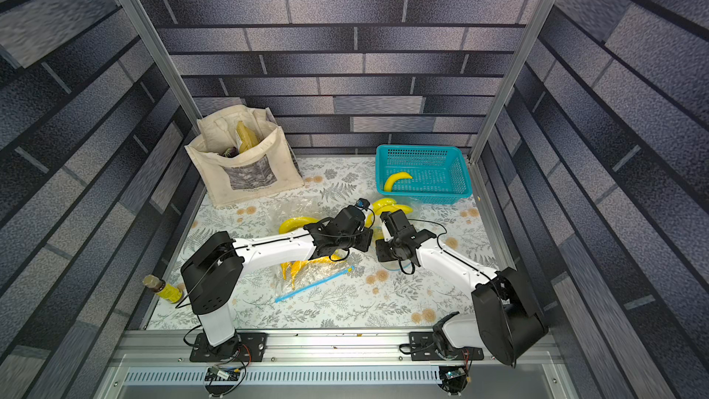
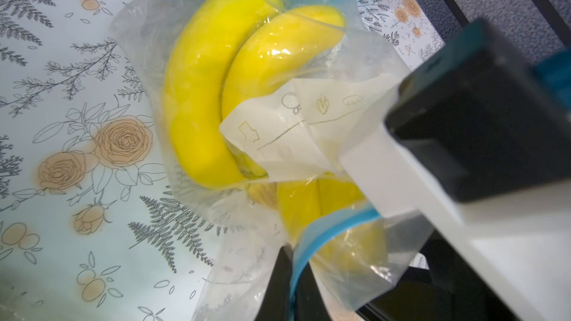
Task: Open the zip-top bag and take out the banana
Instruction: Pick up the banana from the zipper food storage bag.
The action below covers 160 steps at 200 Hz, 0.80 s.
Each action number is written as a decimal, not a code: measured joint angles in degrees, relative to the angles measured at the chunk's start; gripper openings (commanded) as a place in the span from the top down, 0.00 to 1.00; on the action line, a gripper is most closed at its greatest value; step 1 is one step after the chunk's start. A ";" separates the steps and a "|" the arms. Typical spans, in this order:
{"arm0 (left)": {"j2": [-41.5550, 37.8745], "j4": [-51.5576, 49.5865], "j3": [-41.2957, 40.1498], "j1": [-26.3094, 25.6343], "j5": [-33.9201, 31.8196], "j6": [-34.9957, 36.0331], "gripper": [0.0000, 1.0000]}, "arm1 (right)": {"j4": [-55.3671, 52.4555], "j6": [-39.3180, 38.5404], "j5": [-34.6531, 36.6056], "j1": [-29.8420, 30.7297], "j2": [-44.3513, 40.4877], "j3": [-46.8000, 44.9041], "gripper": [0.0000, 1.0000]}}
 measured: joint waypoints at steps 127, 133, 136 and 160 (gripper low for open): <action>-0.02 -1.73 -0.57 0.31 -5.53 1.14 0.92 | -15.63 -3.34 -20.24 -0.02 -9.22 6.03 0.98; -0.17 -1.81 -0.59 0.44 -5.40 1.16 0.92 | -16.13 -3.39 -20.65 -0.09 -10.14 5.92 0.98; -0.24 -1.86 -0.59 0.50 -5.42 1.16 0.92 | -16.31 -3.41 -21.05 -0.20 -10.49 5.81 0.98; -0.85 -1.88 -0.59 1.18 -5.46 1.16 0.92 | -18.25 -3.63 -25.14 -0.39 -13.42 4.98 0.98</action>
